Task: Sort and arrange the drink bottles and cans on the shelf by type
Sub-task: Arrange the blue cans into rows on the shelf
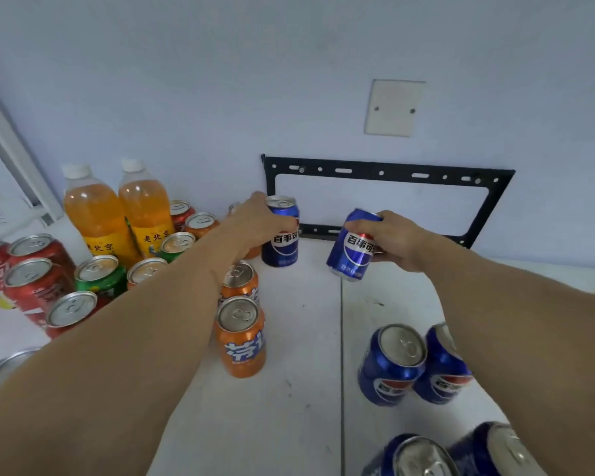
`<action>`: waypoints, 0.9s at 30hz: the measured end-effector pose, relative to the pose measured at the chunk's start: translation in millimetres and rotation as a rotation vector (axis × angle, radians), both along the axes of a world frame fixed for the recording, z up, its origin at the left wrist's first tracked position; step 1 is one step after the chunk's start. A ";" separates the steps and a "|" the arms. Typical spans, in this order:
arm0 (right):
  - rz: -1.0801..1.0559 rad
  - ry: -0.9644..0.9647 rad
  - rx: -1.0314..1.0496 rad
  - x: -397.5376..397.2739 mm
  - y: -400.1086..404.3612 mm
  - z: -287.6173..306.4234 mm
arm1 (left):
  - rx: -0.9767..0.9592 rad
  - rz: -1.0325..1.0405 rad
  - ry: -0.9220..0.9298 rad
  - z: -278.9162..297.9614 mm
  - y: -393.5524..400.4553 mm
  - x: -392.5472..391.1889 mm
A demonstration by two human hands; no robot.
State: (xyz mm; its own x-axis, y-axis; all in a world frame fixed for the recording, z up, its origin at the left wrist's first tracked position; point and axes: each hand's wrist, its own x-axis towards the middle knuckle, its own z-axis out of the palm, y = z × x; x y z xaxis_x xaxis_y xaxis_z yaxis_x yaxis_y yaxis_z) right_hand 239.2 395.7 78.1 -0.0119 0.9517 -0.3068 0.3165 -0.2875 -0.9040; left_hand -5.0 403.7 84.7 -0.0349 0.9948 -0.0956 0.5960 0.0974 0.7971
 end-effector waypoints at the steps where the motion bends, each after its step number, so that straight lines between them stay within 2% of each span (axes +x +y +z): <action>1: -0.003 -0.014 0.001 12.0 -5.5 2.5 | 0.008 -0.015 -0.038 0.9 -2.2 8.7; 5: -0.012 -0.092 0.008 53.3 -26.4 4.2 | -0.013 -0.086 -0.132 -2.1 -14.0 42.3; 12: -0.029 -0.156 -0.003 97.0 -49.7 -20.7 | -0.032 -0.114 -0.160 -16.8 -38.7 84.8; 27: 0.006 -0.286 0.138 86.8 -72.1 -39.0 | -0.028 -0.190 -0.149 -30.7 -57.0 105.6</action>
State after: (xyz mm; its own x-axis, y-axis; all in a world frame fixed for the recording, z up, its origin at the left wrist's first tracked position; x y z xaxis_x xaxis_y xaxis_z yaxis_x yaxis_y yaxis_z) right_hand 326.0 323.6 39.1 0.0507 0.9847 -0.1669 0.5646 -0.1662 -0.8085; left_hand 100.7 346.7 54.0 0.1688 0.9791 -0.1132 0.4819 0.0182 0.8761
